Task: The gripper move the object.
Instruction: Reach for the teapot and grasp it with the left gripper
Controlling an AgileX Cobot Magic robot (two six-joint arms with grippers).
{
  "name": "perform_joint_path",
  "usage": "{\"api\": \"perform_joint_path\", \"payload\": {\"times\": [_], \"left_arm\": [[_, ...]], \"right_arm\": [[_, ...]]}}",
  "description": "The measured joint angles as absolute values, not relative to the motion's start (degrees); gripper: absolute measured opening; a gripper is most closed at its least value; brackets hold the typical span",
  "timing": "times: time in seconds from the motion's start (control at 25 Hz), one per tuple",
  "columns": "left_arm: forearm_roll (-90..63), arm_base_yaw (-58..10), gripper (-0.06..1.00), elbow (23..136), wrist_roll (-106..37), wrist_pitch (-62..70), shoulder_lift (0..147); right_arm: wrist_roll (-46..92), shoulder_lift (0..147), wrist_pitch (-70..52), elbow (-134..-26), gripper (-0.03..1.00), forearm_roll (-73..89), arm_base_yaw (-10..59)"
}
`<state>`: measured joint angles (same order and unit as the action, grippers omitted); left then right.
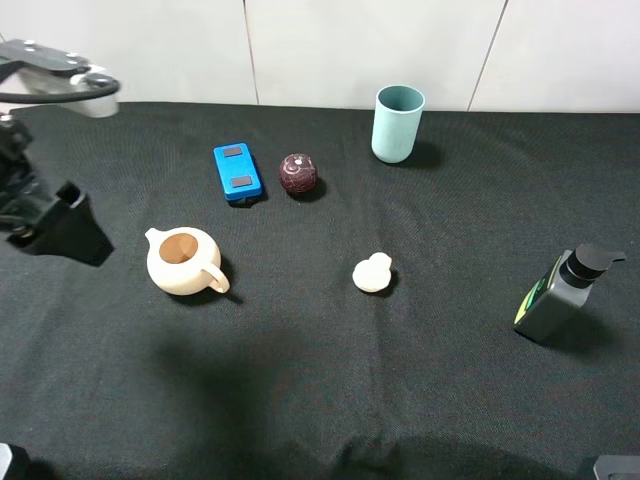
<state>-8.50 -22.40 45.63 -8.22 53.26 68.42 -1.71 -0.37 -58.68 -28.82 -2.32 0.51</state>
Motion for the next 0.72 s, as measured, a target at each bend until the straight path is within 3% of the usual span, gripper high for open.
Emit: {"api": "perform_joint_path", "payload": {"times": [0.72], "left_arm": [[-5.4,-31.5,0.83,51.8,-3.7,49.4,84.3]], "right_arm": [[-1.7,-0.4,-58.7,-28.8,0.69,-2.3,0.5]]}}
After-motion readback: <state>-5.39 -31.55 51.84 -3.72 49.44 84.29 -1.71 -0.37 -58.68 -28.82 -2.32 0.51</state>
